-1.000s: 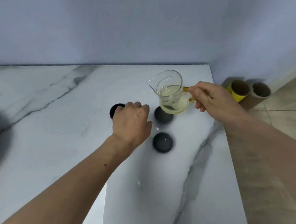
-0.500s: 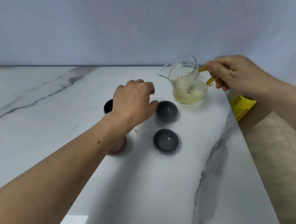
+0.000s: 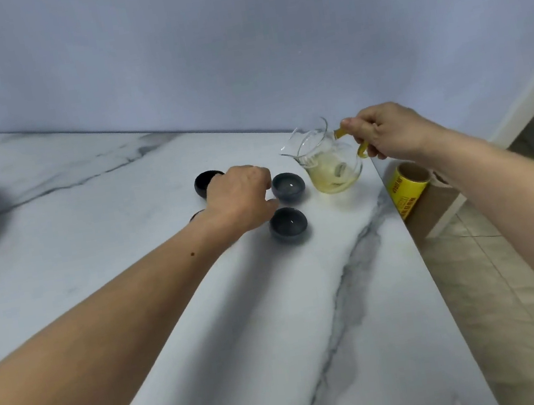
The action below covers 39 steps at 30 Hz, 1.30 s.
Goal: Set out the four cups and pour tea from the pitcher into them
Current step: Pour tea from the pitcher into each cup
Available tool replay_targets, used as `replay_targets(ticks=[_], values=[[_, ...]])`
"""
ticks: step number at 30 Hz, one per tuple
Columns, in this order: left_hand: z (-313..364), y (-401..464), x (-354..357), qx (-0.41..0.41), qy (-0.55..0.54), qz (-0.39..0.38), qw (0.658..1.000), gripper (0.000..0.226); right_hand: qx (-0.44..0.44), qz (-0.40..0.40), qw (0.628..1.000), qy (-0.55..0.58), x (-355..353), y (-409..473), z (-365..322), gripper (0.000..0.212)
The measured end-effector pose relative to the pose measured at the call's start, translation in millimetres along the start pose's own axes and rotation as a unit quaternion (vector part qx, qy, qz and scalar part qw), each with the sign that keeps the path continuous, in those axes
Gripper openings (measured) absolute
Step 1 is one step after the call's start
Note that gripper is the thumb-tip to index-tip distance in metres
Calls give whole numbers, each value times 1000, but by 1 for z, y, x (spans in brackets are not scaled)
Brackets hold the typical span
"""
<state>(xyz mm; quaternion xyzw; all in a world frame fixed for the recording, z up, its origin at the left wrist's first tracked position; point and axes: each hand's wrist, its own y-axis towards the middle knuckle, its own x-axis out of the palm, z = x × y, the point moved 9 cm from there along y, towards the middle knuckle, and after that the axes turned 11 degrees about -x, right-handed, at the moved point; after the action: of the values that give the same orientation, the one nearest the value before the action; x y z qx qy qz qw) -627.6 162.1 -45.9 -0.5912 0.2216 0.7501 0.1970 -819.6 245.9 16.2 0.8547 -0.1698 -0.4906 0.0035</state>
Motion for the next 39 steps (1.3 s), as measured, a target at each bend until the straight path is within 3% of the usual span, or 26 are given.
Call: replay_targets(ticks=[6, 15, 26, 30, 39], values=[[0, -27, 3, 18, 9, 17, 1000, 33, 7, -31, 997, -64, -1, -6, -12, 38], [-9, -44, 14, 6, 20, -26, 999, 31, -6, -77, 989, -125, 1, 6, -18, 30], [-5, -54, 30, -3, -22, -58, 998, 35, -14, -104, 971, -216, 10, 26, -16, 42], [-7, -45, 27, -21, -73, -54, 996, 47, -11, -107, 969, -222, 11, 31, -14, 42], [-8, 15, 30, -57, -131, -43, 989, 37, -24, -129, 960, -247, 19, 47, -11, 43]])
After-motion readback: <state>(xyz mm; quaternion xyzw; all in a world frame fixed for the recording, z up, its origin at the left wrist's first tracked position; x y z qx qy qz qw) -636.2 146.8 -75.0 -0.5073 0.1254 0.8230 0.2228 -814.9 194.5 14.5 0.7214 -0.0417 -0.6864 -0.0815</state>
